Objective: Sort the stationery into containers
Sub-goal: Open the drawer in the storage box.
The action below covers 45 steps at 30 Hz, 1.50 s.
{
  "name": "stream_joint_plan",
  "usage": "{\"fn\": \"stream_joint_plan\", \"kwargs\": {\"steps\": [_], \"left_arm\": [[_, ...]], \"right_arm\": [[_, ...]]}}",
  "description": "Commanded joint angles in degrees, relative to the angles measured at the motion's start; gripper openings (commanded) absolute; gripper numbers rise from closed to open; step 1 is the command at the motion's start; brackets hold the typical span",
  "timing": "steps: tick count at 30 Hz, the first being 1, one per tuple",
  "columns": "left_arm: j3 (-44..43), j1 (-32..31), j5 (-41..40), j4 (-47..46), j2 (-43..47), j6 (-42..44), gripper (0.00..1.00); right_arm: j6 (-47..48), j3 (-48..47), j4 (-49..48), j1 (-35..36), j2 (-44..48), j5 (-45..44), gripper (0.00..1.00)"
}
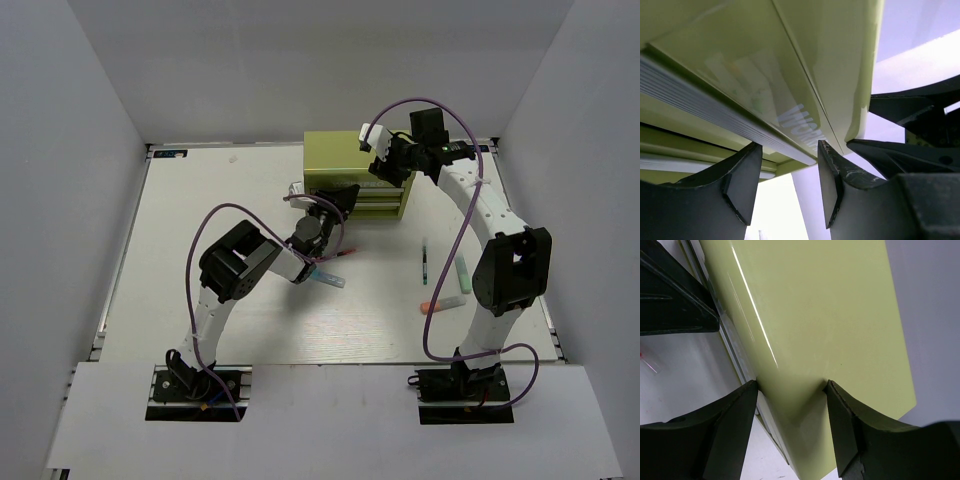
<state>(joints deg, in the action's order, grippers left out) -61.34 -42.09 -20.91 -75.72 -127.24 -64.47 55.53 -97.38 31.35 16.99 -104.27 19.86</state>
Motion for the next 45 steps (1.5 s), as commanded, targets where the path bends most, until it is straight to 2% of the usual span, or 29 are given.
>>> {"fn": "stream_joint_plan", "kwargs": {"steps": [1, 13, 23, 36, 45], "left_arm": [[-2.38, 0.95, -2.56, -1.27, 1.47, 0.13, 0.58], [0.43, 0.95, -4.32, 0.4, 2.0, -1.53, 0.55], [-0.71, 0.95, -5.46, 5.59, 2.61, -2.68, 0.48], [-2.38, 1.48, -10.28, 8.31, 2.08, -4.78, 0.49], [-4.14, 1.48, -13.8, 2.34, -0.38, -9.52, 0.53]], "right_arm": [[-0.86, 2.11, 2.31, -0.82, -2.87, -2.98, 0.62], [-0.86, 2.2, 1.96, -0.82, -3.05, -2.98, 0.62], [-0.95, 2.29, 1.96, -0.74, -2.96, -3.16, 0.62], [-0.86, 2.46, 1.96, -0.73, -2.69, -3.07, 0.62], [-0.77, 2.81, 1.96, -0.73, -2.61, -3.16, 0.62]]}}
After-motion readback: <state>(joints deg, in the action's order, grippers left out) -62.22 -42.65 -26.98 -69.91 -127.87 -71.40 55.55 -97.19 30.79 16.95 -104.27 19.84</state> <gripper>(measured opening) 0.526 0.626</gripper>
